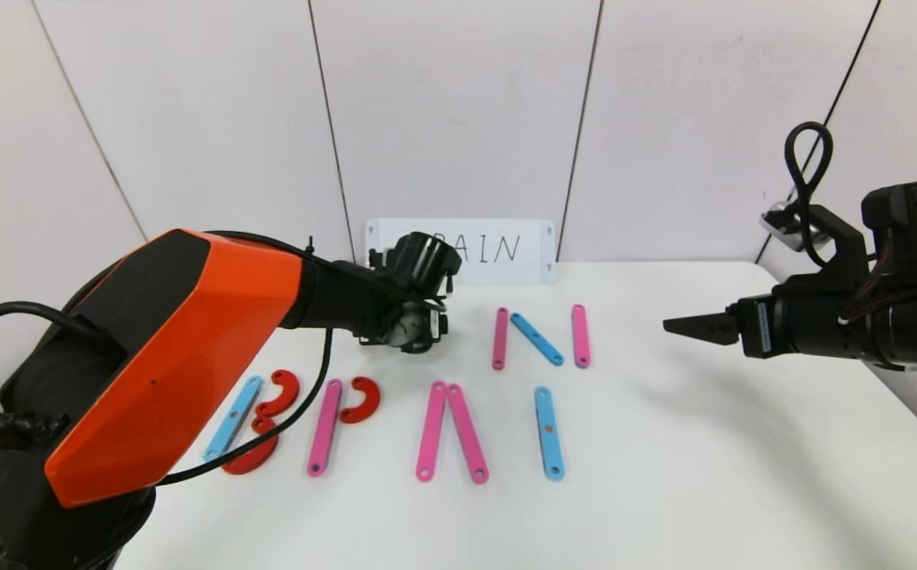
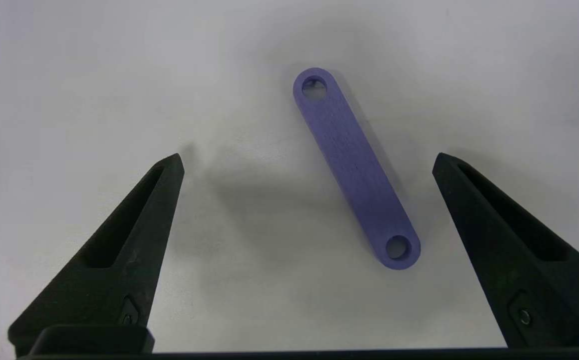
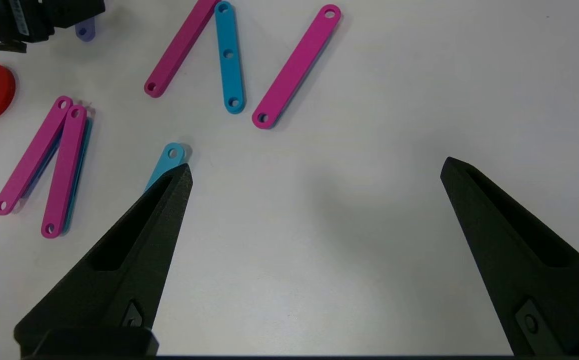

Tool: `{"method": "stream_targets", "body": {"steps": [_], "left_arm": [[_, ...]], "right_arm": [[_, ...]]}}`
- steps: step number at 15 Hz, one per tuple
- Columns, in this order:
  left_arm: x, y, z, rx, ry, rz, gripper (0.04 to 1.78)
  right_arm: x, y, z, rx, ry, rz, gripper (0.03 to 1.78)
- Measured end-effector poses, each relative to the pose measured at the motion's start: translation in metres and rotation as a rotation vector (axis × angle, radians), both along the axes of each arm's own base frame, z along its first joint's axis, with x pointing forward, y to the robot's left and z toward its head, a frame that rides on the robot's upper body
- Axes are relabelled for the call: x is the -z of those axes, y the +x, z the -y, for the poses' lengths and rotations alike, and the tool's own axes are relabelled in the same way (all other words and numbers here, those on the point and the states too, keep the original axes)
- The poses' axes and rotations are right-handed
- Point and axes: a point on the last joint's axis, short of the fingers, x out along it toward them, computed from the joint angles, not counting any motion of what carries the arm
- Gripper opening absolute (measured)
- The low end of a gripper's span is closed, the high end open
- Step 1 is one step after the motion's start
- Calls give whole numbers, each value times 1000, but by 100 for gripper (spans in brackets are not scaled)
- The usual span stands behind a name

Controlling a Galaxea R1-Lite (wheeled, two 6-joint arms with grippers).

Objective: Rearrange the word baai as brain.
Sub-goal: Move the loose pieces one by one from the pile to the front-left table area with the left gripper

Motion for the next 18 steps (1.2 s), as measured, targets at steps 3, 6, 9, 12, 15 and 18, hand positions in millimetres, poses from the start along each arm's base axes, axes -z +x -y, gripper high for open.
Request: {"method": "stream_targets", "body": {"steps": [3, 6, 9, 12, 15, 18], "left_arm": [[4, 2, 1, -21, -21, -2, 169], [6, 3, 2, -21, -21, -5, 140], [6, 2, 1, -21, -16, -13, 90], [7, 2, 1, -22, -16, -15, 42], [7, 2, 1, -25, -19, -18, 28], [3, -2, 1, -59, -59, -29, 28]], "right_arm": [[0, 0, 0, -1, 0, 0, 174], [0, 0, 0, 0, 0, 0, 174], [0, 0, 0, -1, 0, 0, 174], [0, 0, 0, 0, 0, 0, 174], [0, 0, 0, 0, 0, 0, 174], [0, 0, 0, 0, 0, 0, 174]]}}
